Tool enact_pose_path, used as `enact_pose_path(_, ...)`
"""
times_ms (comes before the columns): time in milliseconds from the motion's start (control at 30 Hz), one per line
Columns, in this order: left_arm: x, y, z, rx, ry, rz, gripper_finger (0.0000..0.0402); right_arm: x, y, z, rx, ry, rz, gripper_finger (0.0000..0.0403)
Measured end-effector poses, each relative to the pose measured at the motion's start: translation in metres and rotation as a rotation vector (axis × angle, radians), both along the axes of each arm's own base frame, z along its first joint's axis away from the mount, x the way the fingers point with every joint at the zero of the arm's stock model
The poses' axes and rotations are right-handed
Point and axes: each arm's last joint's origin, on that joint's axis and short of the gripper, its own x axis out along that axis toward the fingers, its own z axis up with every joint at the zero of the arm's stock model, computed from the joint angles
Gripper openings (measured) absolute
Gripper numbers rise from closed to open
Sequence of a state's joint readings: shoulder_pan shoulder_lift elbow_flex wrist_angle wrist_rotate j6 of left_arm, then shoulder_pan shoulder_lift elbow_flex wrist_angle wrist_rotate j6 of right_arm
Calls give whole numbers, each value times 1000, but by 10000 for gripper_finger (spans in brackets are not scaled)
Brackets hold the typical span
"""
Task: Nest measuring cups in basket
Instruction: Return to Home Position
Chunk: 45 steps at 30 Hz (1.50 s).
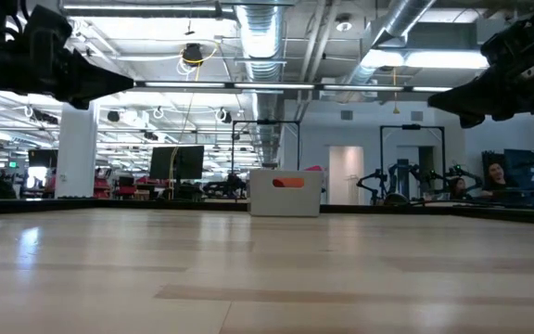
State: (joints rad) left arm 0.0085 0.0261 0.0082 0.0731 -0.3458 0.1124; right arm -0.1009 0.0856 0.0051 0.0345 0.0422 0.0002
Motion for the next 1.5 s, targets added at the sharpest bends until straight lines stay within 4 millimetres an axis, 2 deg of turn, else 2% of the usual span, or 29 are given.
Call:
enact_pose_path(300, 0, 0, 0, -115, -43, -6, 2, 0, 0, 0, 0, -1, 0, 27)
enact_pose_path(667, 0, 0, 0, -95, -35, -5, 2, 0, 0, 0, 0, -2, 0, 40)
enact_pose_path(1200, 0, 0, 0, -101, -38, -6, 2, 0, 0, 0, 0, -2, 0, 27)
enact_pose_path(1500, 0, 0, 0, -102, -38, -6, 2, 0, 0, 0, 0, -2, 0, 38)
